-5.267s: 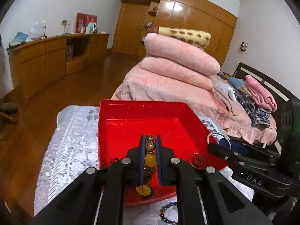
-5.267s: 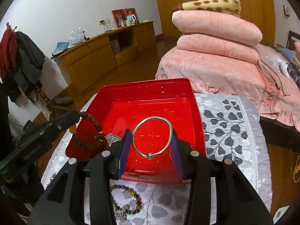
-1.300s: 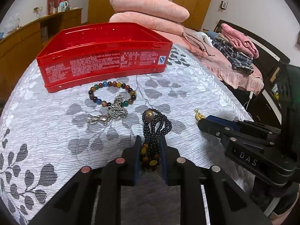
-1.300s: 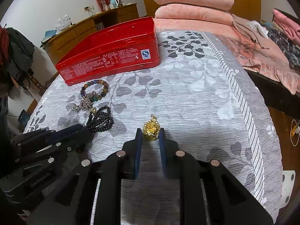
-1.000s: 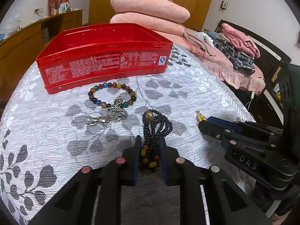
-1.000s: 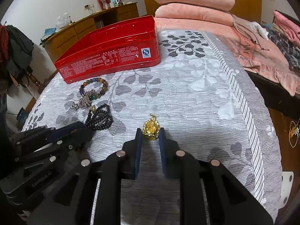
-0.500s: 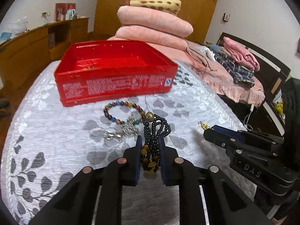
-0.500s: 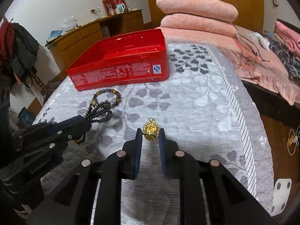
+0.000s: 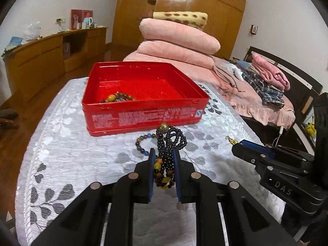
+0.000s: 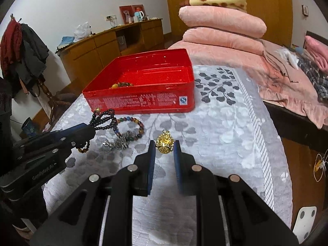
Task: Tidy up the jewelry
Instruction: 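Carry the gold pendant and black bead strand over the red tin, then open both tools to drop the pendant and strand into the tin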
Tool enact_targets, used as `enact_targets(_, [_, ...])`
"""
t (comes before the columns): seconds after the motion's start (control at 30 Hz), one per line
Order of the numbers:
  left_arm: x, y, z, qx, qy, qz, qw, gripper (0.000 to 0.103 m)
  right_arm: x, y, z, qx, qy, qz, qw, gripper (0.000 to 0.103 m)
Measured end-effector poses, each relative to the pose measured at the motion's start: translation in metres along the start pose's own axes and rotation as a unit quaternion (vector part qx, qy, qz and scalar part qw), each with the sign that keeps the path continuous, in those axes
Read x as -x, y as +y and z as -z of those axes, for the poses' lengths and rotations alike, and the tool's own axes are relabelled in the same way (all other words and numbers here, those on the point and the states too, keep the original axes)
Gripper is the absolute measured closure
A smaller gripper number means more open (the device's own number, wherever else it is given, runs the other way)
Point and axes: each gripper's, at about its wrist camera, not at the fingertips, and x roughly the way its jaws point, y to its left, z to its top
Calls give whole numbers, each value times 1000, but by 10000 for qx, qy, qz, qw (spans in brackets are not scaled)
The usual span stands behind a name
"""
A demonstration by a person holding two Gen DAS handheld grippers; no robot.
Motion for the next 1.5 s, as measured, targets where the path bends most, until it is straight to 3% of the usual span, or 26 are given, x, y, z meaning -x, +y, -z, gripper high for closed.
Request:
enact_targets(0.9, [-1, 32, -62, -33, -574, -643, 9963, 86, -27, 20, -72, 273, -278, -198, 9990, 87])
enact_targets(1.1, [-19, 36, -90, -53, -648, -786, 9948, 86, -40, 21, -99, 339, -322, -215, 9987, 87])
enact_targets(1.5, [-81, 50, -133, 43, -346, -1044, 9939, 86, -92, 6, -141, 197, -77, -161, 9996, 86])
